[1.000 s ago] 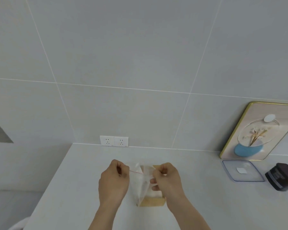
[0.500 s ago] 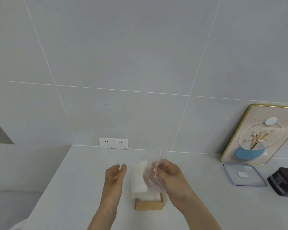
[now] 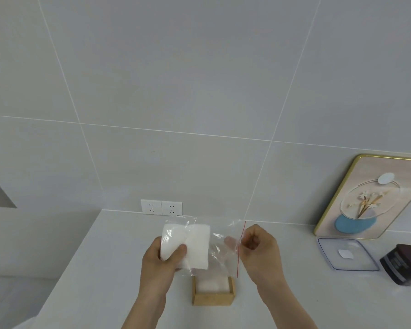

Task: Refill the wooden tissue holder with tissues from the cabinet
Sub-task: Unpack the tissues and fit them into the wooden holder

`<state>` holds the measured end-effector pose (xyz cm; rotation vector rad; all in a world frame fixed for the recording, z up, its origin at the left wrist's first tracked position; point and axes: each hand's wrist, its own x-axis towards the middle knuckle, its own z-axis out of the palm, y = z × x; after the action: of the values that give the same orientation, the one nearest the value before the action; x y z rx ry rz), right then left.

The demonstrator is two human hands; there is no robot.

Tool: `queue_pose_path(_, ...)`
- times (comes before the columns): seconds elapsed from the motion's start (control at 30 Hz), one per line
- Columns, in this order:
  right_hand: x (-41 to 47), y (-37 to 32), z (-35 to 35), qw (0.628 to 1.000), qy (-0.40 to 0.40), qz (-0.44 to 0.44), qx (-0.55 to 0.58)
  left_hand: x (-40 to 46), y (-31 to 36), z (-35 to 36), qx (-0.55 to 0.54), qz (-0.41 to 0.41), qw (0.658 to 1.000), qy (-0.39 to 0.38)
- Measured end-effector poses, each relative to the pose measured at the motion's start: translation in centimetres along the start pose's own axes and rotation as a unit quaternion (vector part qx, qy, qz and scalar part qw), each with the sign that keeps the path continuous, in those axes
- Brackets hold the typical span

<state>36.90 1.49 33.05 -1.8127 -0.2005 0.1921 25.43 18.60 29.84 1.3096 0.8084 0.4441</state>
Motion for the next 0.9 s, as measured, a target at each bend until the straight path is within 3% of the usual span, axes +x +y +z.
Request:
queue_pose_path(0.2, -0.7, -1.2, 0.0, 0.970, -0.211, 0.118, 0.013, 0.0, 0.0, 0.3, 0.039, 0.047, 0.998, 0.023)
queue_pose_path(0.43, -0.8, -0.9, 0.0, 0.940, -0.318, 0.126, -0.013, 0.0, 0.2, -0.2, 0.064, 0.072, 0.995, 0.040)
queue_pose_path(0.57, -1.3, -1.3, 0.2, 0.932, -0.346, 0.101, 0.031, 0.2, 0.1, -0.6, 0.069, 0.085, 0.992, 0.057)
queue_pose_path(0.7, -1.4, -1.7, 0.7, 0.919, -0.385, 0.086, -0.008, 0.9, -0.3, -1.1, 0.048, 0.088, 0.994, 0.048)
queue_pose_path(0.9, -0.9, -2.3, 1.5, 0.924, -0.369, 0.065, -0.080, 1.1, 0.0, -2.3, 0.004, 0.077, 0.997, 0.000)
